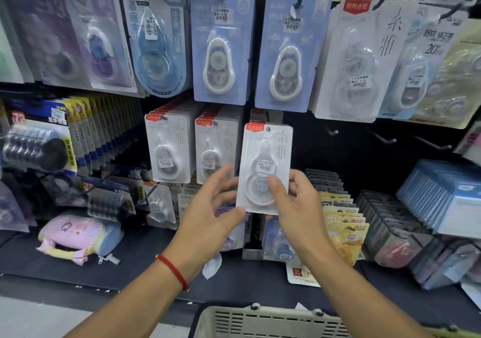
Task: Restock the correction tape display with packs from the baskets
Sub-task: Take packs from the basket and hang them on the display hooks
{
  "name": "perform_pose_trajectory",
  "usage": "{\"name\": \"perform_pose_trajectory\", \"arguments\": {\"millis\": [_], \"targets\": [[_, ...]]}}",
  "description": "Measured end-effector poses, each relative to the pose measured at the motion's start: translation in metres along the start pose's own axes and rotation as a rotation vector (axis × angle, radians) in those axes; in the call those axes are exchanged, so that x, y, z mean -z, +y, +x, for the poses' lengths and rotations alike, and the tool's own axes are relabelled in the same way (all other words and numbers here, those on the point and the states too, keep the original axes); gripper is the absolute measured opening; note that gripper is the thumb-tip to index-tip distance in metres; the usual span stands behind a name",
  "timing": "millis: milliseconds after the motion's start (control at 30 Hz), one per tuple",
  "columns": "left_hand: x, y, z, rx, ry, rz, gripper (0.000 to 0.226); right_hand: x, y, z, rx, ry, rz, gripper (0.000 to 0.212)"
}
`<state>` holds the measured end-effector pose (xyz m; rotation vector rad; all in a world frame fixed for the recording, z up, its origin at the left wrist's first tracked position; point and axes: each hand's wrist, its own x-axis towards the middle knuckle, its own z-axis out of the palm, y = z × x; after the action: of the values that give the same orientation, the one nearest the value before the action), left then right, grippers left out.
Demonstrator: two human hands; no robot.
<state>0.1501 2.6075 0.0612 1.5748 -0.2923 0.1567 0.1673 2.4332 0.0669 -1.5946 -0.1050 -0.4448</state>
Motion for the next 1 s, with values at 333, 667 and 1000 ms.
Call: {"name": "perform_pose_trajectory", "arguments": {"millis": [333, 667, 1000], "targets": [[-0.001, 0.003, 0.001, -0.044, -0.016, -0.122, 0.072, 0.007, -0.015, 0.004, 0.013, 0.038, 0.064, 0.026], [0.007, -0.013, 0.020, -0.195, 0.106, 0.677, 0.066, 0.011, 0.006, 0.006, 0.504, -0.017, -1.007, 0.055], [0.015, -0.039, 0.037, -0.268, 0.056, 0.951, 0.086, -0.014, 0.029, 0.058, 0.439, -0.304, -1.357, 0.062]]}}
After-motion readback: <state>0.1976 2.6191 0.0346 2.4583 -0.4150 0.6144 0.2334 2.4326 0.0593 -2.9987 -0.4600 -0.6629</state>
